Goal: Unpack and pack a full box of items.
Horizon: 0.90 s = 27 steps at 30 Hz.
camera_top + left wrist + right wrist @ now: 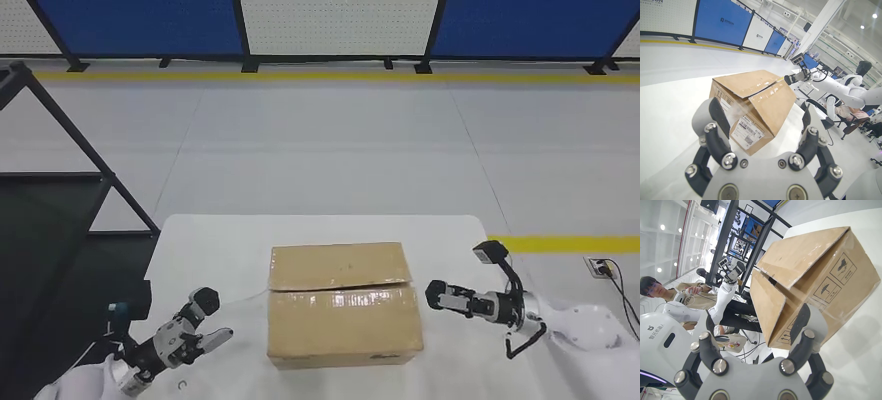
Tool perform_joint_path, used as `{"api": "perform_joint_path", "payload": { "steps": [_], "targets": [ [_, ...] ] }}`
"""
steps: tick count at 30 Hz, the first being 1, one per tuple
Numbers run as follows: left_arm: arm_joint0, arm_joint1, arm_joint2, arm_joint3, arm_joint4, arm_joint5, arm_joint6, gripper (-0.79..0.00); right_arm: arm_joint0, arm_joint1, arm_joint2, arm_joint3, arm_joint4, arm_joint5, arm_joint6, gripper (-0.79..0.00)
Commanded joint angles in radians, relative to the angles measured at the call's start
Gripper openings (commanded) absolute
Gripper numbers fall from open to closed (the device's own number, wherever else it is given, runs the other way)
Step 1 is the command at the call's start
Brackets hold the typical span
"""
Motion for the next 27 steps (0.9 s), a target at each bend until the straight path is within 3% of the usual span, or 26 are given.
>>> {"api": "perform_joint_path", "payload": {
  "steps": [1, 14, 20, 27],
  "targets": [
    [0.002, 0.002, 0.001, 0.002, -0.007, -0.003, -0.003, 0.0, 0.006, -0.003, -0.012, 0.004, -0.003, -0.002, -0.002, 0.0],
    [0.009, 0.006, 0.007, 0.002, -0.009, 0.0, 0.008, 0.0, 0.029, -0.016, -0.079, -0.044, 0.036, -0.001, -0.001, 0.0],
    [0.009, 0.006, 0.007, 0.002, -0.009, 0.0, 0.008, 0.0, -0.02, 0.011, -0.054, -0.153, 0.09, 0.001, 0.001, 0.0],
    [0.009, 0.006, 0.007, 0.002, -0.009, 0.0, 0.008, 0.0, -0.147, 0.067, 0.016, -0.368, 0.174, 0.034, 0.035, 0.0]
  ]
}}
